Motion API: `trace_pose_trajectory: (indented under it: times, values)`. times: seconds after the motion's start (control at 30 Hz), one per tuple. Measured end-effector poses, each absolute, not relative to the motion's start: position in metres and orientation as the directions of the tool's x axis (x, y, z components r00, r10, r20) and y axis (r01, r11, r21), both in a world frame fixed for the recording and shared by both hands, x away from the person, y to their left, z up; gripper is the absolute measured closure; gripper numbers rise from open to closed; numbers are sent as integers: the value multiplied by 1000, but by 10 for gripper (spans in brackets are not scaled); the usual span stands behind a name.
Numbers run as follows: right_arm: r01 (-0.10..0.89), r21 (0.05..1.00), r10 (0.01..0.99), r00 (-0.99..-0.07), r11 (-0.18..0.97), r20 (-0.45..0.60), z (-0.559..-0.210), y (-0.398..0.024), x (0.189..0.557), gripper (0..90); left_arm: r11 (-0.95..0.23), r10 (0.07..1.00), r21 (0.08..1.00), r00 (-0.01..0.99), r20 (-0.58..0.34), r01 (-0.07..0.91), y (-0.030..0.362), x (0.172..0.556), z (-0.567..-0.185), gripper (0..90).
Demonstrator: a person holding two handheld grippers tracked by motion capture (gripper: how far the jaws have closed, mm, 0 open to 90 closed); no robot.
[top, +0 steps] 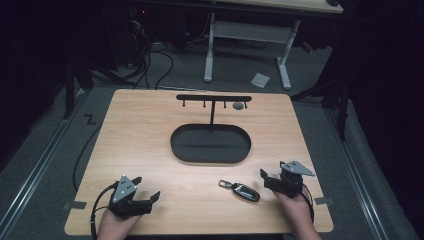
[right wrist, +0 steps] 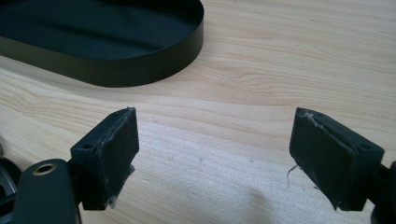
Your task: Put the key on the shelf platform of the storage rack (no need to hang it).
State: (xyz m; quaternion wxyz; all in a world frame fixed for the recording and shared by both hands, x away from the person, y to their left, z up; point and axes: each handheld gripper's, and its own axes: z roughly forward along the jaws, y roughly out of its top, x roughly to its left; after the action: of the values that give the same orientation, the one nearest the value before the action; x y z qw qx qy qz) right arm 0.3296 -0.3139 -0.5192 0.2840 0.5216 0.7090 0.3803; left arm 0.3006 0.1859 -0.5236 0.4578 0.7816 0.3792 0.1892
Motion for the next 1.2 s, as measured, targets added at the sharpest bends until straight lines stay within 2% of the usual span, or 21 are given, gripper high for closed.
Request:
trace_pose_trajectory:
  times: [0.57,0.73,1.2]
  values:
    - [517,822,939,-340,240,-60,-513,-308,326,161,-300,758,857,650,-53,420,183,303,-524,157]
    - [553,772,918,-384,313,-98,-513,-302,327,161,-290,758,860,650,-61,419,185,302,-524,157]
    - [632,655,887,-443,414,-133,-510,-300,324,166,-281,755,863,652,-72,421,188,302,-523,157]
